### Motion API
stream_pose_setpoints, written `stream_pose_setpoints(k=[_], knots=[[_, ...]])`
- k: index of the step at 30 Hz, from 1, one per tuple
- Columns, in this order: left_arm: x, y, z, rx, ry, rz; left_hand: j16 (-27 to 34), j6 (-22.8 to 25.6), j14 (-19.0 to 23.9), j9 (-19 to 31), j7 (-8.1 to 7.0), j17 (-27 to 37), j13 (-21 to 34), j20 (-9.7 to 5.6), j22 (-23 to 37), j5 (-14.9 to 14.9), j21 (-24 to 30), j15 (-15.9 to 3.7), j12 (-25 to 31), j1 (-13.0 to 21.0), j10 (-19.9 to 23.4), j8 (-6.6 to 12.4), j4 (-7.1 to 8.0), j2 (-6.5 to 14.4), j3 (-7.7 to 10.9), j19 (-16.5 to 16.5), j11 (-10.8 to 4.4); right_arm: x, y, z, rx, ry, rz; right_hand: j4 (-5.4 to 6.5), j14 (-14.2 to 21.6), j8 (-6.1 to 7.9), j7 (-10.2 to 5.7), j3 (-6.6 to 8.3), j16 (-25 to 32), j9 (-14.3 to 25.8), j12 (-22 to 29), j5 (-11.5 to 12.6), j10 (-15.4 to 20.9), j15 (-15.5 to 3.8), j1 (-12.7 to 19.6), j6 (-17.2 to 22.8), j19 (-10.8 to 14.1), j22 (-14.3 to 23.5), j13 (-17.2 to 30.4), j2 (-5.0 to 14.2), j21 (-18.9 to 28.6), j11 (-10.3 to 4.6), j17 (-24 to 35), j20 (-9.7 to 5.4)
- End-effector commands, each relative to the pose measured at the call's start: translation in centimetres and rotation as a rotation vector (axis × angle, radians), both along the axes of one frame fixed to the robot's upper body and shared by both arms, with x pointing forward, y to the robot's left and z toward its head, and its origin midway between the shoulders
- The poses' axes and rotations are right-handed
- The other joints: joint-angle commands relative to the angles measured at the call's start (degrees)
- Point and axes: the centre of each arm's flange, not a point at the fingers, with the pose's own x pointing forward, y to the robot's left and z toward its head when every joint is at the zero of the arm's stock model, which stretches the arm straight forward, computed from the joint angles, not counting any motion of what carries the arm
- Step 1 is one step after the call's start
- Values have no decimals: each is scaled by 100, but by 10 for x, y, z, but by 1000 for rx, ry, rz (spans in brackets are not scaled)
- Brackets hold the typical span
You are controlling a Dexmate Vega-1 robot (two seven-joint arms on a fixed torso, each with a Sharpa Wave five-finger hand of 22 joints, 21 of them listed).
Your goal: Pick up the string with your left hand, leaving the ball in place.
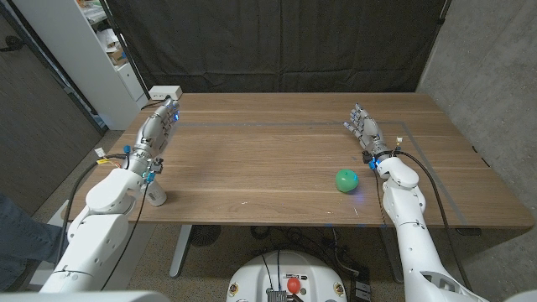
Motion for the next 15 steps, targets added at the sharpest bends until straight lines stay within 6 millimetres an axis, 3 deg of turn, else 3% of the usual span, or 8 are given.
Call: stream_pose_setpoints(k=[1,15], knots=[[-11,8,-5,6,0,20,29,47,48,25,20,21,15,10,17,-39,-21,-12,50,13,30,43,-35,52,-9,28,22,2,4,0,-1,0,1,-22,-17,18,-14,-1,18,29,12,27,25,2,-11,-8,-3,22,22,58,-1,12,22,-13],[-18,15,-8,7,0,38,25,61,58,26,24,21,15,18,19,-43,-39,-4,43,21,29,42,-51,56,-11,45,21,4,4,-1,2,4,-1,-27,-15,17,-14,-9,17,29,11,29,28,5,-15,-9,-5,22,22,62,-2,9,24,-10]])
